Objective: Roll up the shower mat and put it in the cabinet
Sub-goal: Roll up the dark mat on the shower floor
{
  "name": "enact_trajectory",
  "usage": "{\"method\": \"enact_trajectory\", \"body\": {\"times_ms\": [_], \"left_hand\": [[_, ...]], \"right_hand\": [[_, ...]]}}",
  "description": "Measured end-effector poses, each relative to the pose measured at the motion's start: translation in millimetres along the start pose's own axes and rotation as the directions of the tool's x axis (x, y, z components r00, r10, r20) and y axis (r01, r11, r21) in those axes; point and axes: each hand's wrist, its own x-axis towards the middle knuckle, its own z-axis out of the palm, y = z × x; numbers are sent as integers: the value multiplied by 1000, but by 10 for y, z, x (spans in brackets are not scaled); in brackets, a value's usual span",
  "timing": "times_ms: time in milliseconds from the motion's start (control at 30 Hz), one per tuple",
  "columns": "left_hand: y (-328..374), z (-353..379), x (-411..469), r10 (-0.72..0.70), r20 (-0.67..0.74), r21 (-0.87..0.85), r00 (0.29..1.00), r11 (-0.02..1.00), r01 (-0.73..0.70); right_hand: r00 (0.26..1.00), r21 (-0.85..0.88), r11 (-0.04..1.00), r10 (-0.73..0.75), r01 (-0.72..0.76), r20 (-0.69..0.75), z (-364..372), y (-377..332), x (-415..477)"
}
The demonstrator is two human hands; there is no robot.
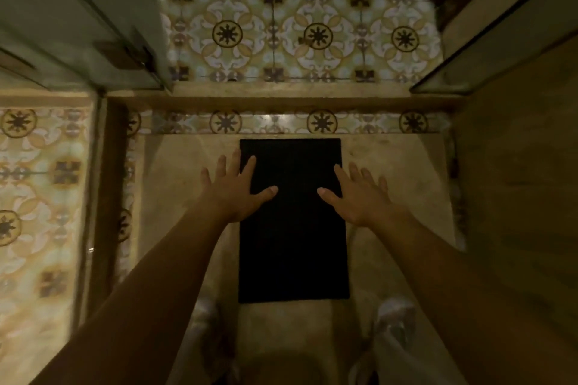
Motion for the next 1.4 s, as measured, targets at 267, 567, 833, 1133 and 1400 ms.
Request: {"method": "enact_trajectory", "body": {"times_ms": [267, 567, 833, 1133, 1400], "left_hand": [[-178, 821, 1723, 29, -156, 90, 987, 996, -15], [-432, 977, 2078, 162, -353, 192, 921, 977, -99], [-393, 502, 1990, 283, -487, 162, 826, 959, -233], [-336, 534, 2047, 203, -252, 153, 946, 974, -169], [-346, 701, 2101, 253, -281, 178, 926, 962, -208]], "right_hand": [[963, -97, 983, -170, 153, -207, 578, 369, 1847], [786, -288, 917, -389, 277, -481, 651, 430, 2354], [818, -150, 914, -403, 376, -410, 216, 459, 2234], [867, -119, 929, -371, 352, -332, 389, 494, 2265], [861, -180, 929, -368, 323, -351, 432, 464, 2301]]}}
